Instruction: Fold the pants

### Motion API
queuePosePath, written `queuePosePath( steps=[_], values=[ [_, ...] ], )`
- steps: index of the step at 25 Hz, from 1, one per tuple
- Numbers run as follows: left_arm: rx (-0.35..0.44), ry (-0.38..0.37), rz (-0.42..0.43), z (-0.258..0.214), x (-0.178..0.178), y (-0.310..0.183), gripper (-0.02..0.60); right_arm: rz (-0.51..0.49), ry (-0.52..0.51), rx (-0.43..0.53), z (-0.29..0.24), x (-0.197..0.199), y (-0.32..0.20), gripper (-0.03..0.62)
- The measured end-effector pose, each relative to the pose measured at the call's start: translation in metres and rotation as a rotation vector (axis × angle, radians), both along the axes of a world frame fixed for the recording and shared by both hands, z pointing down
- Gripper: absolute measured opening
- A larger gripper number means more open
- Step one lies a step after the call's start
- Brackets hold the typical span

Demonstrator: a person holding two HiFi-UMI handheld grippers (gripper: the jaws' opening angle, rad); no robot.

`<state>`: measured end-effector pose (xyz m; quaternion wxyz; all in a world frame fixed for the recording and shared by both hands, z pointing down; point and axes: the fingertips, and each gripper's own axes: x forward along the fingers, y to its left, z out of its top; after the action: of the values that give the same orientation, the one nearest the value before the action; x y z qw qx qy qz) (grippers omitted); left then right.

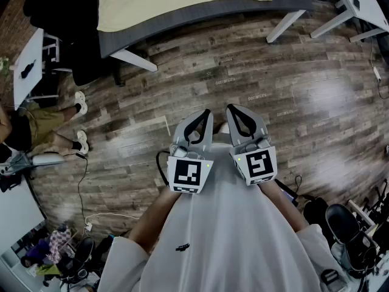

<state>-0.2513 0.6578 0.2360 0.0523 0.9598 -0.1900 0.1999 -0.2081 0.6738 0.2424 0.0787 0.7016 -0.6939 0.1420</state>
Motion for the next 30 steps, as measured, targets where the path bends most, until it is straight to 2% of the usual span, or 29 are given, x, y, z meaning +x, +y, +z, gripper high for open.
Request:
queuePosePath(
  steps=[8,13,18,22,26,30],
  values=[
    [-0.02,-0.043,0.008,0.006,0.008,0.038,0.005,0.03,-0.028,0.001,0.001,0.015,0.039,0.006],
    [-0.02,-0.05,-0.03,0.01,0.0,0.04,0.005,0.019,-0.059,-0.006,0.01,0.012,0.044,0.006],
    [-0.036,-0.069,-0.007,0.015,0.004,0.044,0.005,0.033,-0.071,-0.01,0.011,0.014,0.047,0.006],
    [-0.05,-0.077,-0.029,0.018,-0.002,0.032,0.005,0.044,-0.09,-0.032,0.018,0.016,0.037,0.006],
    [-0.096,-0.074,-0.06,0.029,-0.008,0.006,0.005,0.043,-0.097,-0.059,0.028,0.012,0.017,0.006],
    [-0.114,-0.056,-0.056,0.033,0.0,-0.028,0.005,0.059,-0.081,-0.097,0.037,0.021,-0.007,0.006]
  ],
)
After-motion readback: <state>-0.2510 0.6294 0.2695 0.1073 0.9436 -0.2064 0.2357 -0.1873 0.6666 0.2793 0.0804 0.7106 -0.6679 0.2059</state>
